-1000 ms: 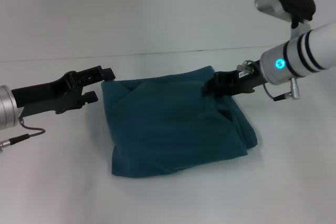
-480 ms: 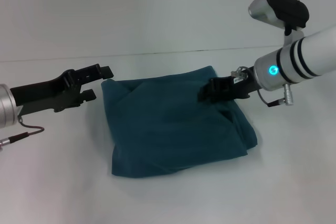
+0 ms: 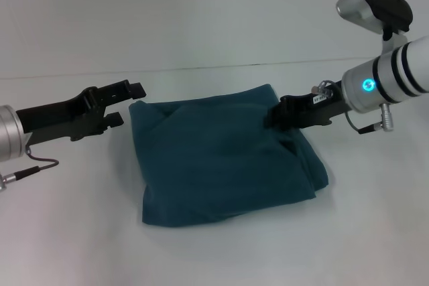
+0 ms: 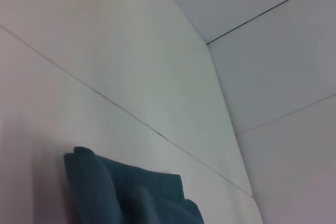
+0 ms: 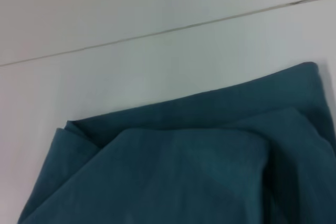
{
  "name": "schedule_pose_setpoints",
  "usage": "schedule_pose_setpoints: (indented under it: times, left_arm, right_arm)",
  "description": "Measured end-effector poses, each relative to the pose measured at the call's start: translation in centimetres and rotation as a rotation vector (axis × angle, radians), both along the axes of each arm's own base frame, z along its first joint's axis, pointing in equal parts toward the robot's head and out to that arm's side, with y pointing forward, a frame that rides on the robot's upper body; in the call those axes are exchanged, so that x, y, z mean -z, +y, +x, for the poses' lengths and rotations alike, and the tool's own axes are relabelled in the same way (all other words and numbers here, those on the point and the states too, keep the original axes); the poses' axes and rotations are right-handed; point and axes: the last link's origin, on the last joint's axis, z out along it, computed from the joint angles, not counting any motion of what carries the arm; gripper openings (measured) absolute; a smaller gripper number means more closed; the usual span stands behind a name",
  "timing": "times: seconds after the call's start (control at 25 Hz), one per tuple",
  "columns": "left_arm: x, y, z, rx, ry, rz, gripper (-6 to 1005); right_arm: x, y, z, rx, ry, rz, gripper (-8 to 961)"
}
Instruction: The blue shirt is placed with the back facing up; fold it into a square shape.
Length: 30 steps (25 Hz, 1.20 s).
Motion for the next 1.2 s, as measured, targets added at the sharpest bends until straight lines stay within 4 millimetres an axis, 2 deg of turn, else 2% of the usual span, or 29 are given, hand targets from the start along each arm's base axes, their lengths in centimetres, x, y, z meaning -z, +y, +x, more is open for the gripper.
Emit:
schedule_pose_setpoints:
  times: [0.28,0.68,1.2]
  left_arm:
    - [0.0,0.1,0.0,-0.001,0.001,0.003,937]
    - [0.0,0.2,-0.1,-0.009,0.005,0.01,936]
    - [0.4,0.6,0.3,-0.005,0.012,0.005,936]
  right_arm:
    - [1.2,-0.4,-0.4,-0.006,0.004,-0.018,391]
    - [-0.6,-0.8,0.7,0.025,0.007,-0.05,392]
    - [0.5,-1.0,0.6,0.049,0.06,-0.023,391]
